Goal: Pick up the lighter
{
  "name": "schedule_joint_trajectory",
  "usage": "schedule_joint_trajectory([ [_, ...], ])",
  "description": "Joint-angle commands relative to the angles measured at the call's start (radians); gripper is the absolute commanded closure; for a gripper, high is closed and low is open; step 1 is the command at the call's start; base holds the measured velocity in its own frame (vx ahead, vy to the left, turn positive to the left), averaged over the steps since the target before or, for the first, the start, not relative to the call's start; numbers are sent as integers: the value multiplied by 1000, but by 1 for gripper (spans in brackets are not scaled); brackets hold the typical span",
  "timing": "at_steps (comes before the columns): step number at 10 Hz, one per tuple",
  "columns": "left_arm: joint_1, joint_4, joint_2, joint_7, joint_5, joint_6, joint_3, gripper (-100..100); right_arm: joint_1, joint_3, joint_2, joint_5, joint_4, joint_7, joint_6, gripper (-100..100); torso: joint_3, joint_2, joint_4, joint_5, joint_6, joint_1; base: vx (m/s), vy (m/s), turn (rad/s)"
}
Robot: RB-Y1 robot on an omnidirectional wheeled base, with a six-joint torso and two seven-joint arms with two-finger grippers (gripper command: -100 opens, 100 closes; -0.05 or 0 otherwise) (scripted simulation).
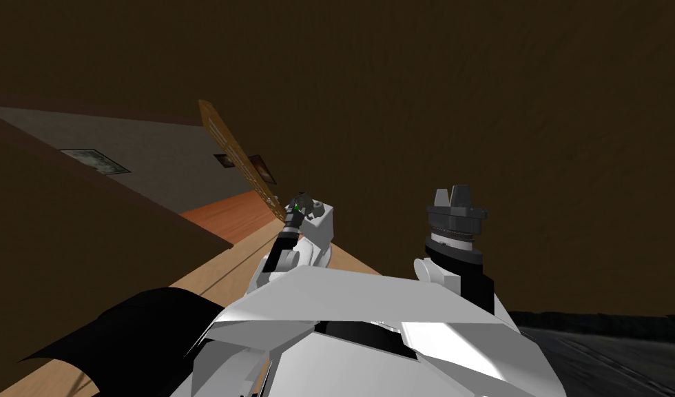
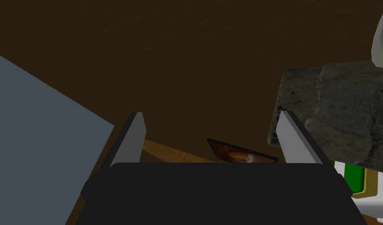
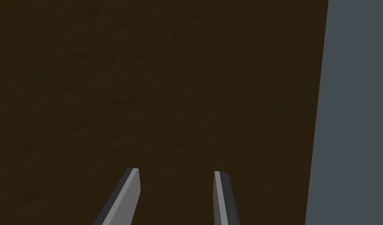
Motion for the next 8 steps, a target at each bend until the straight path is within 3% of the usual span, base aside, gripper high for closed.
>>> schedule_joint_trajectory([
  [1,-4,1,4,16,15,50,1,-100,0,0,0,0,0,0,0,0,0,0,0,0,0,0,13,-5,72],
  [8,-12,5,16,90,76,230,4,-100,0,0,0,0,0,0,0,0,0,0,0,0,0,0,14,-5,68],
])
